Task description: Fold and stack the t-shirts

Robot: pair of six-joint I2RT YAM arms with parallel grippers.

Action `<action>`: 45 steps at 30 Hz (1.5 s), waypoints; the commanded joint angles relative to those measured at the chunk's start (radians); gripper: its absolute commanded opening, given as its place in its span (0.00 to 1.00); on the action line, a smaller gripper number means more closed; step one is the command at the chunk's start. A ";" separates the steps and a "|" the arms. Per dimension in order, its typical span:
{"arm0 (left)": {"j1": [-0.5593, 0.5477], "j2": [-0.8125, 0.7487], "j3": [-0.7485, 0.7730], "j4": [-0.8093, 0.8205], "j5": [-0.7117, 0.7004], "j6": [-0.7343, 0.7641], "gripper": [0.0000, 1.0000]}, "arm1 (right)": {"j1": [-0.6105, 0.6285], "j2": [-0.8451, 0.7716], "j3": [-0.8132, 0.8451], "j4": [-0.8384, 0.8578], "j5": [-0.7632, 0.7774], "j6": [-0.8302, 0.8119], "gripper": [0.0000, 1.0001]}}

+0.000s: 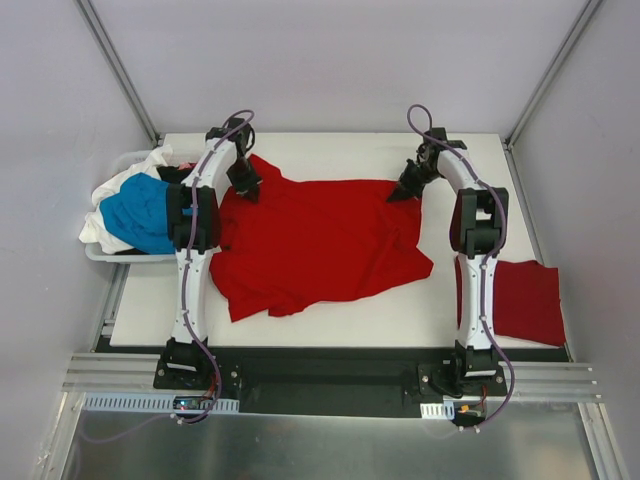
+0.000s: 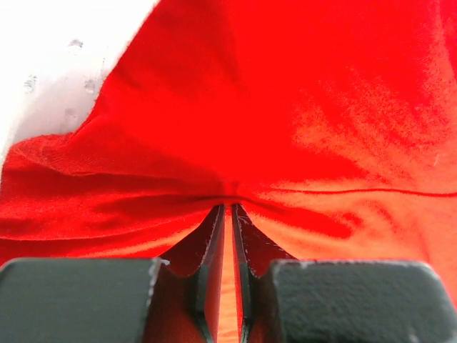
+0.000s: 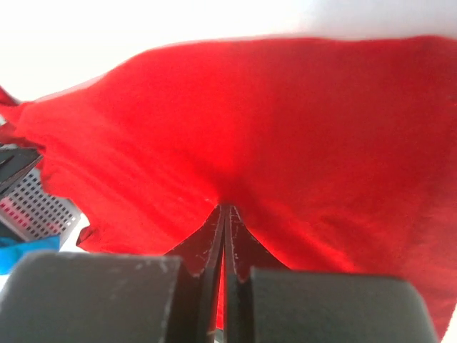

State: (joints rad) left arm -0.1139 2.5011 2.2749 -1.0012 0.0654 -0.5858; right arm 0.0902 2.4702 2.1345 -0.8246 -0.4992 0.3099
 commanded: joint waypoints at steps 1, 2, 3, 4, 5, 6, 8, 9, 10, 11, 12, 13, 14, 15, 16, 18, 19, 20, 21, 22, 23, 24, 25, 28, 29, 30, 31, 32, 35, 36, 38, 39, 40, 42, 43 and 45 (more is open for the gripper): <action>0.014 0.033 0.043 -0.039 -0.032 0.006 0.08 | -0.010 0.018 0.056 -0.038 0.044 0.015 0.01; 0.016 0.041 0.052 -0.039 -0.032 0.004 0.08 | -0.015 0.024 0.061 -0.038 0.048 0.020 0.01; 0.016 0.047 0.060 -0.039 -0.032 0.003 0.09 | -0.024 0.030 0.068 -0.038 0.048 0.021 0.01; 0.017 0.053 0.081 -0.039 -0.029 0.001 0.09 | -0.029 0.036 0.080 -0.036 0.050 0.026 0.01; 0.019 0.065 0.093 -0.039 -0.027 0.000 0.09 | -0.033 0.050 0.100 -0.036 0.054 0.029 0.01; 0.020 0.073 0.106 -0.039 -0.026 -0.003 0.09 | -0.043 0.056 0.111 -0.038 0.054 0.032 0.01; 0.023 0.090 0.146 -0.037 -0.024 -0.006 0.10 | -0.052 0.075 0.142 -0.034 0.056 0.046 0.01; 0.025 0.094 0.156 -0.039 -0.026 -0.006 0.10 | -0.062 0.081 0.151 -0.030 0.056 0.050 0.01; 0.026 0.099 0.175 -0.039 -0.027 -0.008 0.11 | -0.069 0.085 0.159 -0.022 0.054 0.057 0.01; 0.028 0.110 0.184 -0.039 -0.029 -0.008 0.11 | -0.075 0.088 0.162 -0.015 0.050 0.067 0.01; 0.029 0.116 0.193 -0.037 -0.032 -0.006 0.11 | -0.084 0.093 0.165 0.004 0.048 0.073 0.01; 0.031 0.120 0.207 -0.036 -0.035 -0.006 0.11 | -0.087 0.095 0.163 0.011 0.047 0.078 0.01; 0.033 0.125 0.212 -0.034 -0.039 0.000 0.11 | -0.087 0.096 0.163 0.019 0.045 0.081 0.01; 0.036 0.125 0.215 -0.030 -0.051 0.003 0.11 | -0.089 0.101 0.166 0.036 0.047 0.084 0.01; 0.040 0.127 0.225 -0.022 -0.056 0.007 0.11 | -0.107 0.102 0.168 0.044 0.047 0.087 0.01; 0.051 0.133 0.239 -0.014 -0.056 0.012 0.11 | -0.121 0.111 0.174 0.054 0.047 0.092 0.01; 0.063 0.134 0.245 -0.002 -0.052 0.012 0.11 | -0.125 0.118 0.180 0.062 0.047 0.093 0.01; 0.068 0.134 0.245 0.006 -0.052 0.014 0.11 | -0.130 0.121 0.183 0.067 0.047 0.093 0.01; 0.072 0.134 0.247 0.015 -0.046 0.014 0.12 | -0.138 0.124 0.186 0.076 0.047 0.095 0.01; 0.079 0.136 0.250 0.024 -0.042 0.015 0.12 | -0.141 0.128 0.192 0.079 0.047 0.097 0.01; 0.086 0.137 0.252 0.032 -0.039 0.015 0.12 | -0.144 0.133 0.197 0.085 0.047 0.092 0.01; 0.089 0.137 0.255 0.035 -0.036 0.017 0.12 | -0.152 0.136 0.202 0.094 0.047 0.097 0.01; 0.089 0.136 0.259 0.039 -0.032 0.020 0.12 | -0.153 0.136 0.205 0.103 0.047 0.094 0.01; 0.086 0.113 0.265 0.049 -0.018 0.029 0.12 | -0.152 0.105 0.205 0.149 0.042 0.071 0.01; 0.076 0.102 0.267 0.052 -0.015 0.035 0.12 | -0.147 0.057 0.184 0.166 0.041 0.049 0.01; 0.071 0.088 0.270 0.056 -0.015 0.038 0.12 | -0.135 0.033 0.177 0.195 0.039 0.037 0.01; 0.063 0.076 0.276 0.059 -0.013 0.040 0.13 | -0.130 0.010 0.182 0.194 0.039 0.025 0.01; 0.056 0.044 0.281 0.059 -0.016 0.038 0.15 | -0.124 -0.007 0.191 0.191 0.034 0.008 0.01; 0.008 -0.034 0.279 0.058 -0.030 0.043 0.18 | -0.096 -0.100 0.182 0.177 0.053 -0.017 0.01; -0.019 -0.059 0.255 0.058 -0.029 0.041 0.18 | -0.092 -0.153 0.179 0.154 0.063 -0.044 0.01; -0.050 -0.142 0.220 0.056 -0.026 0.041 0.19 | -0.049 -0.203 0.168 0.147 0.074 -0.060 0.01; -0.078 -0.172 0.174 0.056 -0.021 0.040 0.19 | -0.043 -0.243 0.159 0.142 0.071 -0.057 0.01; -0.096 -0.230 0.149 0.053 -0.019 0.038 0.19 | -0.037 -0.263 0.147 0.142 0.067 -0.049 0.01; -0.124 -0.289 0.060 0.049 -0.022 0.037 0.20 | -0.009 -0.301 0.105 0.148 0.030 -0.032 0.01; -0.150 -0.344 0.023 0.044 -0.026 0.035 0.19 | 0.005 -0.344 0.034 0.145 0.027 -0.031 0.01; -0.165 -0.396 -0.106 0.044 -0.030 0.027 0.19 | 0.049 -0.391 -0.059 0.139 0.027 -0.035 0.01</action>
State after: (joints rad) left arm -0.2390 2.2906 2.3260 -0.9379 0.0437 -0.5632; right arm 0.0757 2.2120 2.2101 -0.6628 -0.4431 0.2935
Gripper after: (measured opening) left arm 0.194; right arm 0.011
